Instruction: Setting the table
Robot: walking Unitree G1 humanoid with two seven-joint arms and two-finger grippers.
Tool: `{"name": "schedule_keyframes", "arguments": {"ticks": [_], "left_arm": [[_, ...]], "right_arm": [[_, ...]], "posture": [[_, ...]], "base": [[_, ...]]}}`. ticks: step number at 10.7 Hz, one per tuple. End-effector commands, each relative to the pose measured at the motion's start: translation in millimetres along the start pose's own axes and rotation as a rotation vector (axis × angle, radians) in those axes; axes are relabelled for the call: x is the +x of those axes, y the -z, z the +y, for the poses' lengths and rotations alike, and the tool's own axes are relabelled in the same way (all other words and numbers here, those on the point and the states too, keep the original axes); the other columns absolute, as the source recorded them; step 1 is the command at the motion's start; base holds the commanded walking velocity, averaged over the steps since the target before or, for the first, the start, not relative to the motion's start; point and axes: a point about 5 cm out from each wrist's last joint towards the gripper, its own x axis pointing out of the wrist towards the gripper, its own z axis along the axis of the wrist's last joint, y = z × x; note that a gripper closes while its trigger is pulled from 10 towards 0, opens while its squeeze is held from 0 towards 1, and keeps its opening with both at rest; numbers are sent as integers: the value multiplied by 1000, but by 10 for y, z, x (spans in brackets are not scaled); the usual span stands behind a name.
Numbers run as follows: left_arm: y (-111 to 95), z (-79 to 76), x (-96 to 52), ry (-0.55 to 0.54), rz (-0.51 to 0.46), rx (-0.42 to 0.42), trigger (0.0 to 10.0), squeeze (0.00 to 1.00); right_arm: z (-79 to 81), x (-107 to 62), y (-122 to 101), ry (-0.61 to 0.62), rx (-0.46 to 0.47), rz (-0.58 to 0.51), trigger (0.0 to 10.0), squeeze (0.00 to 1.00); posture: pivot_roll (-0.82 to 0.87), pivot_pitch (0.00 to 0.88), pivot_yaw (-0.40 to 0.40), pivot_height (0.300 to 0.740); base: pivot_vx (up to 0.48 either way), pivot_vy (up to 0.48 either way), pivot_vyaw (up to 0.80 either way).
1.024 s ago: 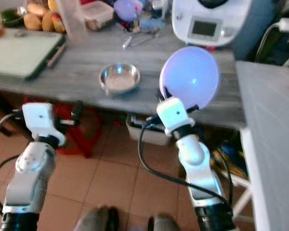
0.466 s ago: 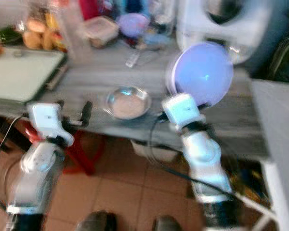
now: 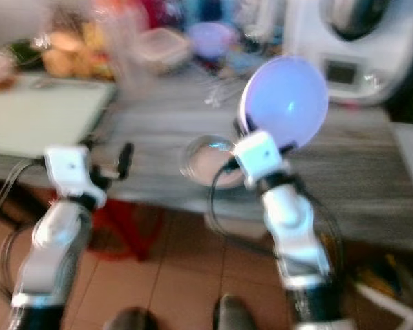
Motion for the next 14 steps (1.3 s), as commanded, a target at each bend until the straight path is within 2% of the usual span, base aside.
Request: {"name": "schedule_keyframes", "arguments": {"ticks": [1,3,4,6,9,12,14], "left_arm": [[-17,-10,-9,-2,-7,-1,10000,0],[-9,-9,-17,-6,0,22,10000,0],[-16,-29,-22,14,-10,5,10000,0],[-21,-34,-28,20,-14,4,10000,0],[-19,-42,-31,26,-16,-3,10000,0],[-18,-34,-63,28,-19,-16,10000,0],[-7,-11,-93,28,-14,-11,10000,0]], "right_arm": [[-50,12,-35,-5,-11,-22,10000,0],[-79,27,-28,-10,-24,-24,10000,0],[-75,27,-45,-26,-50,-41,10000,0],[-49,16,-49,-23,-30,-39,10000,0],[-50,17,-41,-21,-26,-37,10000,0],[-41,37,-14,-26,-23,-15,10000,0],[-5,70,8,-91,1,9,10000,0]], "posture": [[-31,124,15,740],[-30,124,15,740],[-31,124,15,740],[-32,126,16,740],[-33,127,16,740],[-32,129,14,740],[-30,130,13,740]], "base": [[0,0,0],[0,0,0],[262,0,0],[416,0,800],[454,0,288],[0,0,0],[0,0,0]]}}
